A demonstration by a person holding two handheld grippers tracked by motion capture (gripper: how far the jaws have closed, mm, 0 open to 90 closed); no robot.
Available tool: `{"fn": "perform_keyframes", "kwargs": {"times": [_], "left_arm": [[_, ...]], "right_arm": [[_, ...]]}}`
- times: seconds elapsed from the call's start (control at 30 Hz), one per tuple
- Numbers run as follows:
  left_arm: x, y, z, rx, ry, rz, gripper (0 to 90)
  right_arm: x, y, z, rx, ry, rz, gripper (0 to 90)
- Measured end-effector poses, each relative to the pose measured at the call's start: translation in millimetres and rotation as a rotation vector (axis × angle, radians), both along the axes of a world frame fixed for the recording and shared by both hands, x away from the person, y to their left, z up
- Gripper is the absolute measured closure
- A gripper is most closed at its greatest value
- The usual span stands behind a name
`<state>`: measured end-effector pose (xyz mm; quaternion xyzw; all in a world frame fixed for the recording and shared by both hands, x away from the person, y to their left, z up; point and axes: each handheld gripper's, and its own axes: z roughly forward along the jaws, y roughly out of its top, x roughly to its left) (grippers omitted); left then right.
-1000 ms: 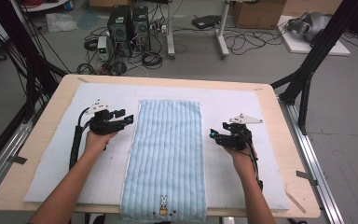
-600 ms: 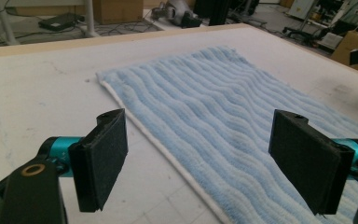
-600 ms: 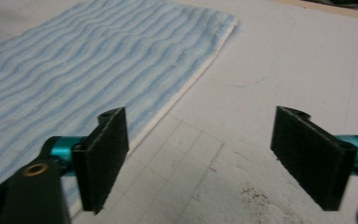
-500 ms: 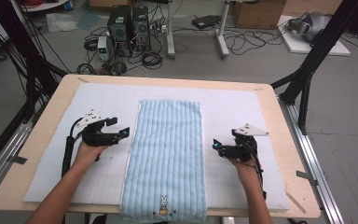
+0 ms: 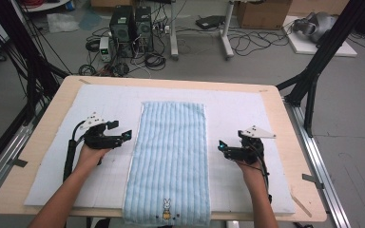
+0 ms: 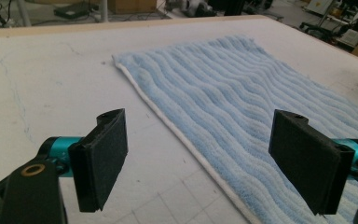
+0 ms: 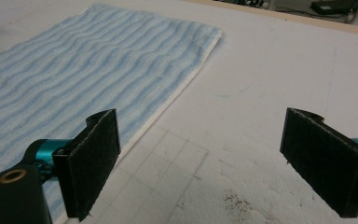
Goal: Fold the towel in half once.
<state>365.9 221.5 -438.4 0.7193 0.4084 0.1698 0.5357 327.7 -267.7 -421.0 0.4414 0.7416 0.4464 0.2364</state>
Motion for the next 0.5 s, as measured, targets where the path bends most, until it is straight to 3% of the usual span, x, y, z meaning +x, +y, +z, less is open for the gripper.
{"fn": "perform_keyframes", "kwargs": {"times": [0.2,0.27,0.37,0.5], "left_arm": [[6.0,-0.3,-3.9,-0.003,0.032,0.027,22.3],[9.8,-1.4,-2.8,0.024,0.027,0.038,27.2],[18.1,-4.5,-0.1,0.035,0.039,0.058,26.9],[31.4,-13.6,-0.1,0.059,0.081,0.052,29.1]], "right_arm": [[-0.6,-0.5,-0.3,0.014,0.010,0.007,11.2],[-0.5,-1.6,-0.2,0.021,0.014,0.001,11.2],[0.3,-2.2,-0.3,0.020,0.014,0.003,11.2],[1.0,-3.1,-0.2,0.018,0.014,0.005,11.2]]}}
